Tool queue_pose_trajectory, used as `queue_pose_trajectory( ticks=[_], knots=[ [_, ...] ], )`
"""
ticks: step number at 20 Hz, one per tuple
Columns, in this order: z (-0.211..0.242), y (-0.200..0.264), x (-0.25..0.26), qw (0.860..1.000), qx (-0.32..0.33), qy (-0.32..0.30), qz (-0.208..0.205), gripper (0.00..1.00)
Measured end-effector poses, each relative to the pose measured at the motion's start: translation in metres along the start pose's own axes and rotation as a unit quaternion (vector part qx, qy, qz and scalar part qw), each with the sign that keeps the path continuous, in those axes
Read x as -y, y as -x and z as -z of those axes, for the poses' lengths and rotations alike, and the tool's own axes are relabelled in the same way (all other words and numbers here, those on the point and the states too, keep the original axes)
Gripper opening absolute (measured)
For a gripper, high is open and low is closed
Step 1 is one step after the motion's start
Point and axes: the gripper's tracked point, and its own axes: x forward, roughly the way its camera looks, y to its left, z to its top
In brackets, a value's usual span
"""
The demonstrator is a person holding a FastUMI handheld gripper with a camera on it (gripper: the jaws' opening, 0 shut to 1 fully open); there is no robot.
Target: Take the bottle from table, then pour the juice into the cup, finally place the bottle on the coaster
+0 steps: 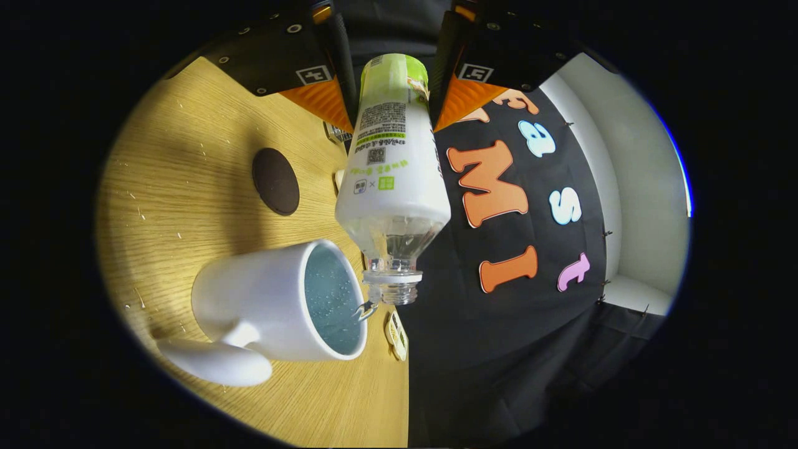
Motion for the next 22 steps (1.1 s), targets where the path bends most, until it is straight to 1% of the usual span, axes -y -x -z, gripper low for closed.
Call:
queue_pose_trajectory(
  ticks=[3, 6, 10, 13, 15, 19, 22],
  knots=[
    [0.000, 0.000, 0.000, 1.000, -0.001, -0.007, 0.001, 0.58],
    [0.000, 0.000, -0.003, 1.000, 0.003, -0.026, 0.000, 0.59],
    [-0.002, -0.002, -0.004, 0.999, 0.003, -0.031, -0.001, 0.58],
    [0.000, -0.002, -0.006, 0.999, 0.002, -0.041, -0.006, 0.59],
    [-0.001, -0.002, -0.010, 0.998, 0.004, -0.059, -0.014, 0.59],
    [0.001, -0.005, -0.013, 0.997, 0.005, -0.072, -0.017, 0.59],
    [-0.002, -0.004, -0.015, 0.996, 0.009, -0.085, -0.029, 0.59]
  ],
)
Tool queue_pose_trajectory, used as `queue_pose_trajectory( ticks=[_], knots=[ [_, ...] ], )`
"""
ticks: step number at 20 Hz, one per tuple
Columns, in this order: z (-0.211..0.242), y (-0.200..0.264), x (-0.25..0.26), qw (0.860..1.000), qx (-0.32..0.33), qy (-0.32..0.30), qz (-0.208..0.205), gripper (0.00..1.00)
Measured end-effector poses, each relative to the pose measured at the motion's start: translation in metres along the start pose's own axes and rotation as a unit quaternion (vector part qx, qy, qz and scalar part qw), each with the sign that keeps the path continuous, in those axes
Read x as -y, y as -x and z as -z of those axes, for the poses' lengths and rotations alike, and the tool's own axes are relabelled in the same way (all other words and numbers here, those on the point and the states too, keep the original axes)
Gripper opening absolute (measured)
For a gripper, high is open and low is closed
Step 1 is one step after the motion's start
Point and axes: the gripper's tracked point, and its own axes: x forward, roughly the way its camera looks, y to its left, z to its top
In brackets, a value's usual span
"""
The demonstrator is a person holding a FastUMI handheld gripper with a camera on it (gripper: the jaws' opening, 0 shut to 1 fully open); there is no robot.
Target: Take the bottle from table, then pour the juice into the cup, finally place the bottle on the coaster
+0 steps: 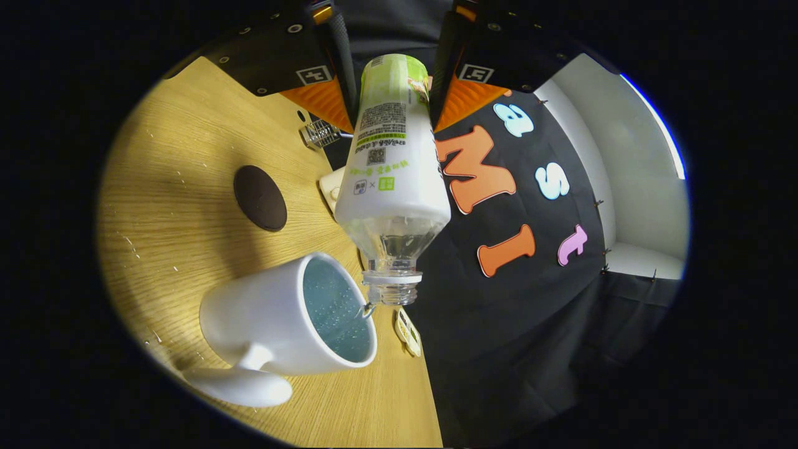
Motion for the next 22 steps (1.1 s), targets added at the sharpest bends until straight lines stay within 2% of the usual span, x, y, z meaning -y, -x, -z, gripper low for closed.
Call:
queue_pose_trajectory(
  ticks=[22],
  knots=[
    [0.002, -0.010, -0.018, 0.994, 0.013, -0.093, -0.051, 0.59]
  ],
)
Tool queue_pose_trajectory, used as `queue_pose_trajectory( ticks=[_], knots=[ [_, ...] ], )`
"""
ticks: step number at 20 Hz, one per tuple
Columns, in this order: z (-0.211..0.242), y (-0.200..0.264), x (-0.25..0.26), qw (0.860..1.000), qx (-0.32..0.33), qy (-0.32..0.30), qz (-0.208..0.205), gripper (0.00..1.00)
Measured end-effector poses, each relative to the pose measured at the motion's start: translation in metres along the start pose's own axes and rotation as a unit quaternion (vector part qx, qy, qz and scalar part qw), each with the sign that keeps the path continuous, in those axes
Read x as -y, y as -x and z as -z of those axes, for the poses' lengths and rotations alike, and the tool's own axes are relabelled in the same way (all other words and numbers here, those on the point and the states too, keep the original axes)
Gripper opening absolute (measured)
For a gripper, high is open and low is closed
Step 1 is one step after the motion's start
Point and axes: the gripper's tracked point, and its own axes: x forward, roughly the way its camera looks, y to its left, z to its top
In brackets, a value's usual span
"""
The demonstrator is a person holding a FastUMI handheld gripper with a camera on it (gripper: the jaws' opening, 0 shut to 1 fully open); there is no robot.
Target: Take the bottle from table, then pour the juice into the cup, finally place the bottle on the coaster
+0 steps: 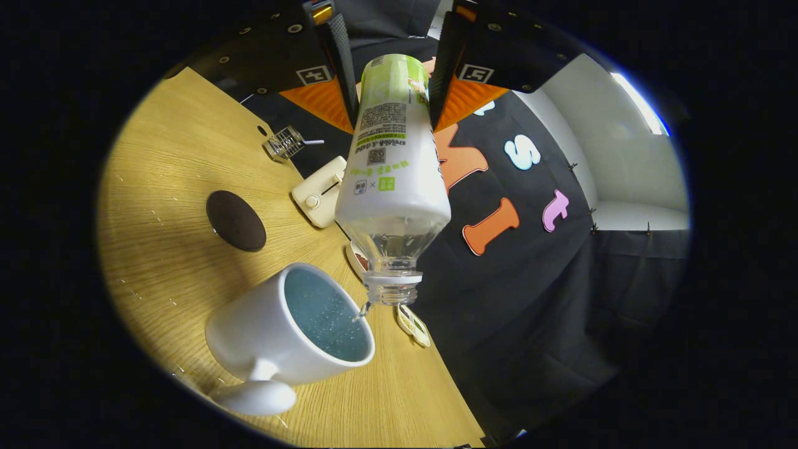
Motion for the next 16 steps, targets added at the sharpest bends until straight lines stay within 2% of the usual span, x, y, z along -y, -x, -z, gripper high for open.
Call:
queue_pose_trajectory(
  ticks=[5, 11, 14, 16],
  knots=[
    [0.009, -0.009, -0.010, 1.000, -0.002, -0.022, -0.009, 0.59],
    [0.007, -0.006, -0.006, 1.000, -0.003, -0.017, -0.006, 0.59],
    [0.006, -0.008, -0.004, 1.000, -0.006, 0.003, 0.003, 0.58],
    [0.005, -0.009, 0.010, 0.999, -0.004, 0.044, 0.027, 0.59]
  ],
)
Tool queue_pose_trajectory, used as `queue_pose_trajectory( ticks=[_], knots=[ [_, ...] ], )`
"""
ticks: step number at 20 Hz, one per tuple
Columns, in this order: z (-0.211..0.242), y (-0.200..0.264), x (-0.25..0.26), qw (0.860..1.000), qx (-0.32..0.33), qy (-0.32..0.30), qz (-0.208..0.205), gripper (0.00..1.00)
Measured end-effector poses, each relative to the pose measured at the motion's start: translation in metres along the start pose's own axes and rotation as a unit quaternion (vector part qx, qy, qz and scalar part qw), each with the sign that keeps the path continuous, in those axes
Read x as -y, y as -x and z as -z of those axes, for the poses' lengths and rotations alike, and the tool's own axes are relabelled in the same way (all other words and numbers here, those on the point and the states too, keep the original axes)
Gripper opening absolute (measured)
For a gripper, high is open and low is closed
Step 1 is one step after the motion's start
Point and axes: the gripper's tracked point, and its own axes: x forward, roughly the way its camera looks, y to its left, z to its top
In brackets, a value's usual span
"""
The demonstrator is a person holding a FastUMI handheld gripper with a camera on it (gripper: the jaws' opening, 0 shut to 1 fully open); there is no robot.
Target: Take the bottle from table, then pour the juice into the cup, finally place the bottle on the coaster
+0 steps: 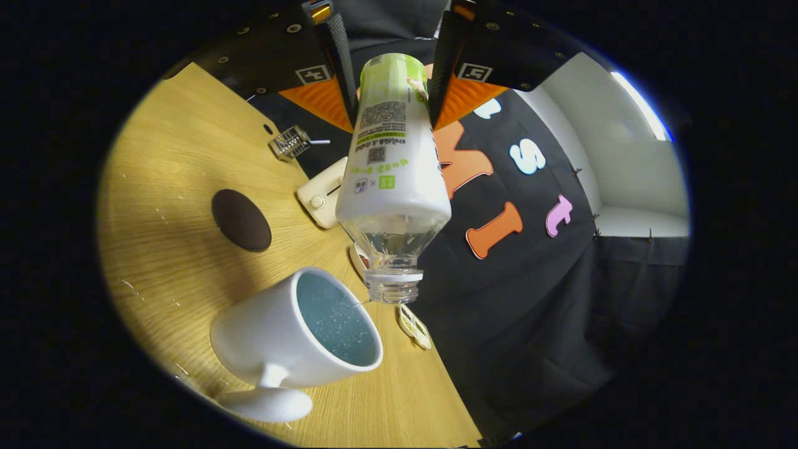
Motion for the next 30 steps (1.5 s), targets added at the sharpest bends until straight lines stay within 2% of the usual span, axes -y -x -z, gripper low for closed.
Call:
queue_pose_trajectory(
  ticks=[3, 5, 8, 12, 14, 18, 20, 22, 24, 27, 30],
  knots=[
    [0.001, -0.002, 0.027, 0.995, -0.005, 0.087, 0.050, 0.58],
    [-0.004, 0.001, 0.041, 0.987, -0.006, 0.147, 0.065, 0.58],
    [-0.010, 0.003, 0.070, 0.950, -0.025, 0.300, 0.080, 0.58],
    [-0.012, 0.008, 0.051, 0.908, -0.025, 0.418, 0.030, 0.59],
    [-0.008, 0.005, 0.044, 0.869, -0.022, 0.495, 0.019, 0.59],
    [0.000, -0.007, 0.030, 0.774, -0.024, 0.632, -0.004, 0.59],
    [0.003, -0.012, 0.024, 0.719, -0.021, 0.695, -0.014, 0.59],
    [0.008, -0.019, 0.017, 0.670, -0.020, 0.741, -0.025, 0.59],
    [0.013, -0.020, 0.013, 0.638, -0.011, 0.769, -0.031, 0.59],
    [0.017, -0.021, 0.013, 0.597, -0.008, 0.800, -0.047, 0.59],
    [0.013, -0.038, 0.020, 0.540, 0.001, 0.841, -0.031, 0.59]
  ],
)
